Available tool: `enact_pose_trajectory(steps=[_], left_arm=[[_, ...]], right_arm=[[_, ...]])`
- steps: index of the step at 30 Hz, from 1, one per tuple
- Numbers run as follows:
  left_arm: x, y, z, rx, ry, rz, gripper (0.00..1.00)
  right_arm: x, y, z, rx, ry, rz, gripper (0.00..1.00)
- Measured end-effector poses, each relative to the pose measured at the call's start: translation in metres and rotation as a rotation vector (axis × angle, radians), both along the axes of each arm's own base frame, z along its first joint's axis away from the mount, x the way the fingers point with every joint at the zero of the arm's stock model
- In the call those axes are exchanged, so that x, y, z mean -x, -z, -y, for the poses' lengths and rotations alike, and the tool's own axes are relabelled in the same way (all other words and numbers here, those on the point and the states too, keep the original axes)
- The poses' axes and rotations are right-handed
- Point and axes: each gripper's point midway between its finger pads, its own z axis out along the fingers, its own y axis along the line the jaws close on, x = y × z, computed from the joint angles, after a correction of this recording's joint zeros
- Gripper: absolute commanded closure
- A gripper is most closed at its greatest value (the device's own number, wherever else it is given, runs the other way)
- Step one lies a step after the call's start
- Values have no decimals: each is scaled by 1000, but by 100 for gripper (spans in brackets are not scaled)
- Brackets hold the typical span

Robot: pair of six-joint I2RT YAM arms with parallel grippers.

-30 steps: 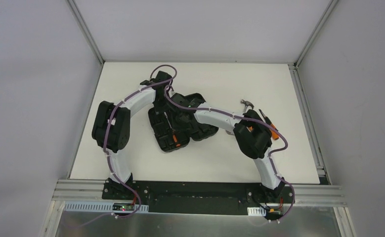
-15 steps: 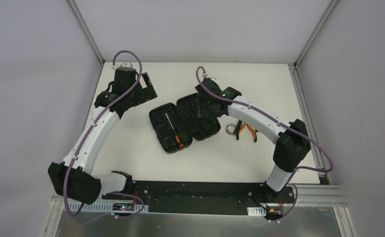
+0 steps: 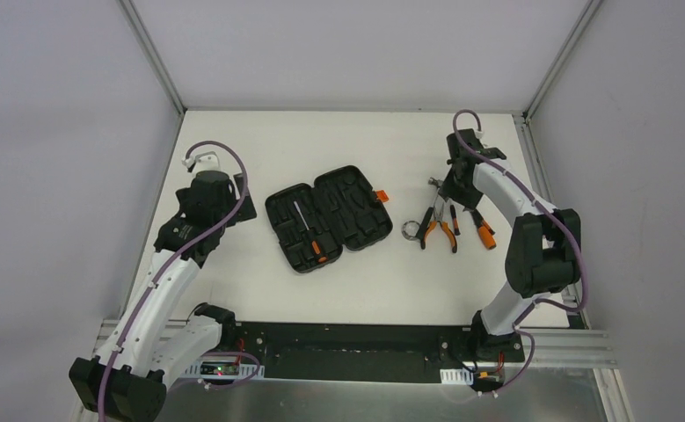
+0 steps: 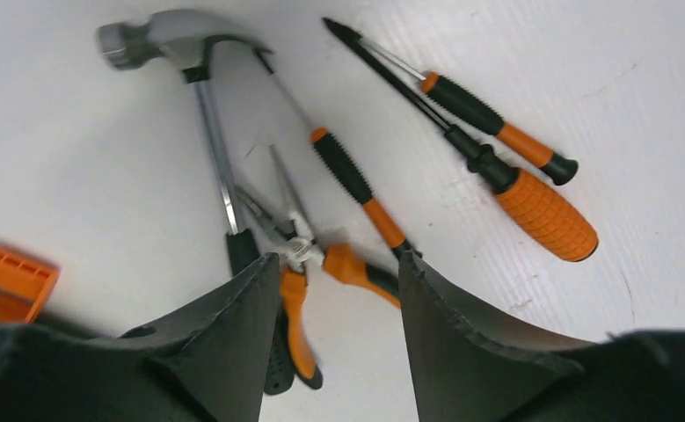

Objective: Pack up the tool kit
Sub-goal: Move the screwdriver to the center of the board.

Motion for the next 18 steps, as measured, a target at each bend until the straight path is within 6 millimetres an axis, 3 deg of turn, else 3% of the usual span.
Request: enact_pose_trajectory(steps=[4, 11, 15, 18], left_arm=[[3, 11, -6, -35, -8, -27, 1], [2, -2, -13, -78, -29, 26, 1], [3, -3, -12, -92, -21, 33, 1], [3, -2, -12, -101, -21, 31, 1]], right_arm=[[2, 20, 28, 10, 75, -52, 48], [5, 44, 72, 20, 196, -122, 50], [10, 54, 86, 19, 237, -150, 51], [12, 58, 80, -10, 227, -159, 54]])
